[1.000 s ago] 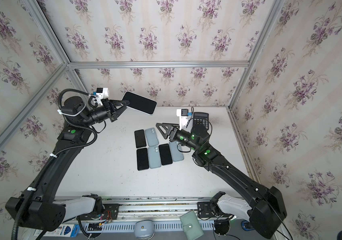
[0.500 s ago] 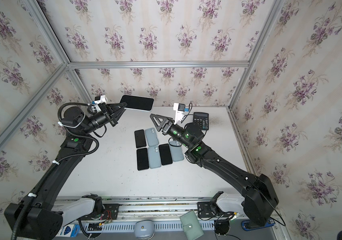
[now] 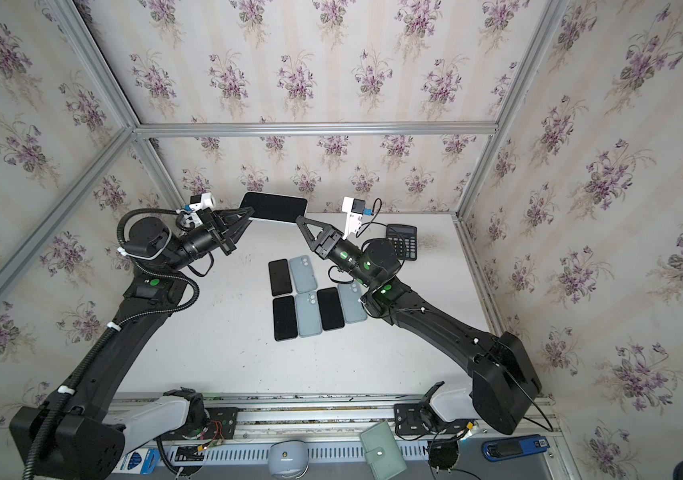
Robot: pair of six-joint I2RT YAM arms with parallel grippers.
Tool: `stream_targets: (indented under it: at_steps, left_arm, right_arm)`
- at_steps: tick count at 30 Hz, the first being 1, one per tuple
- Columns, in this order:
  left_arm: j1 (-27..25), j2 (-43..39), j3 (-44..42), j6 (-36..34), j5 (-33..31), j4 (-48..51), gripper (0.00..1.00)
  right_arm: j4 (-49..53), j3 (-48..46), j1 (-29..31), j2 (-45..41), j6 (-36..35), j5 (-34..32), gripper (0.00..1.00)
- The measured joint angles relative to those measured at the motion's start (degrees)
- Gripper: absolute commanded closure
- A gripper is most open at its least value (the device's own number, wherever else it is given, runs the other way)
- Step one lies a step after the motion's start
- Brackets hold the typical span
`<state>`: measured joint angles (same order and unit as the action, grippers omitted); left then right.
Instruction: Take the phone out of the phone case
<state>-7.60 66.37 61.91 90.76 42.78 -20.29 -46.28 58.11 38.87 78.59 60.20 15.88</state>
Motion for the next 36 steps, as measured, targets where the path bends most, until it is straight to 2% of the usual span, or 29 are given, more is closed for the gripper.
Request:
stream_targets:
  at_steps: [6,10,16,21,25,29,36]
  left_arm:
    - [0.02,0.00,-0.22,0.00,-0.02,-0.57,1.00]
    - [0.02,0.00,-0.57,-0.07,-0.46,-1.29,1.00]
    - [0.04,0.13,-0.63,0.00,-0.68,-1.25,1.00]
    - [-0.24,0.94,-0.31,0.17,-0.02,-0.81,1.00]
    - [-0.98,1.55,0.83,0.39,0.44,0.68,1.00]
    - [-1.42,1.33,2.08,0.81,0.28,-0.26,1.00]
    - [-1.99,1.16,2.86,3.93,0.87,0.83,1.00]
  right_arm:
    - [-1.42,0.00,0.00,0.74,2.01,0.42,0.81]
    - [-2.89,-0.15,0.00,1.42,4.17,0.83,0.84]
    - [-9.14,-1.81,-0.11,3.37,6.03,2.21,0.84]
    - [-22.43,-5.51,-1.49,7.74,6.45,5.27,0.88]
    - [-30.71,-6.36,-2.67,10.73,4.57,8.44,0.83]
    - [-34.27,-3.67,-4.22,12.48,0.31,13.11,0.83]
    - [-31.50,-1.31,-8.17,12.92,-8.83,22.91,0.62]
